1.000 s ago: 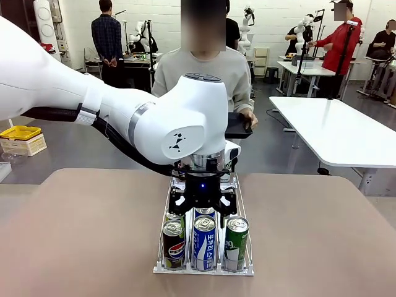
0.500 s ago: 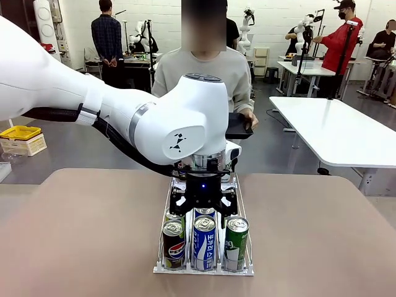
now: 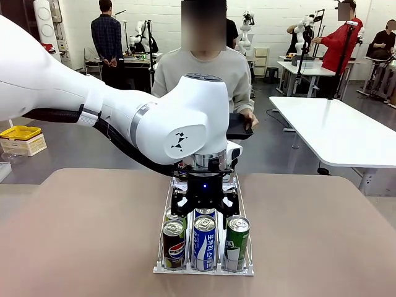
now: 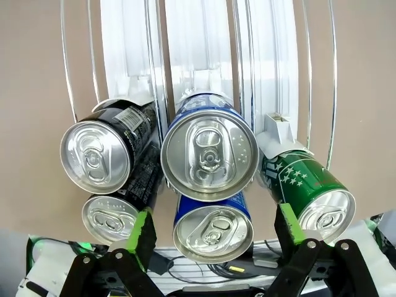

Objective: Retrieve and hand over the desired beverage to the person.
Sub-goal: Pick up another can of the same type that the person held from the Automatic Can Dispenser.

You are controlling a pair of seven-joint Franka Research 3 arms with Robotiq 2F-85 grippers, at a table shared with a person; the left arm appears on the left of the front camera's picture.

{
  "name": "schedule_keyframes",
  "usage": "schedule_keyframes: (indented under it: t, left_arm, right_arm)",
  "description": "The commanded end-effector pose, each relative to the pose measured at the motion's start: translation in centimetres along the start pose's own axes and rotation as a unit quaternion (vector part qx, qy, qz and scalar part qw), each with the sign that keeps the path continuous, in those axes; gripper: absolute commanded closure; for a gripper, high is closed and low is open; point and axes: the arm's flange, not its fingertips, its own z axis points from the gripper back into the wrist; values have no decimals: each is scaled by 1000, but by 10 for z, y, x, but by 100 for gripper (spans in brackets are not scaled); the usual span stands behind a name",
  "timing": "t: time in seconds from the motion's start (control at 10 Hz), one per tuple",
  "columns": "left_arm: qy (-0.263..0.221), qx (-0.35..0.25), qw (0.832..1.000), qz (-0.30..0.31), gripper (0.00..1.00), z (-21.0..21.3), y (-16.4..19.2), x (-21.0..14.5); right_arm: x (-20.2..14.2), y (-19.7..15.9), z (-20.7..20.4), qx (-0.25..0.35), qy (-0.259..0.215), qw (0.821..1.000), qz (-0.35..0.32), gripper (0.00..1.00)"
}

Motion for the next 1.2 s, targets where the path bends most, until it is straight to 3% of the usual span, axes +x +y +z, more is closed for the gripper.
schedule_keyframes:
  t: [0.0, 0.8, 0.9, 1.0, 1.1]
  left_arm:
    - [24, -8, 1000, -6, 0, -1, -2, 1]
    - [32, -1, 999, 0, 0, -3, -3, 3]
    - [23, 2, 1000, -5, 9, -5, -3, 3]
    - [19, 3, 1000, -15, 50, -6, -3, 2]
    - [17, 6, 1000, -19, 62, -6, -4, 1]
  right_arm:
    - [1, 1, -1, 8, -1, 1000, 0, 0]
    - [1, 1, -1, 8, -1, 1000, 0, 0]
    - [1, 1, -1, 8, -1, 1000, 0, 0]
    - [1, 1, -1, 8, -1, 1000, 0, 0]
    - [1, 1, -1, 8, -1, 1000, 0, 0]
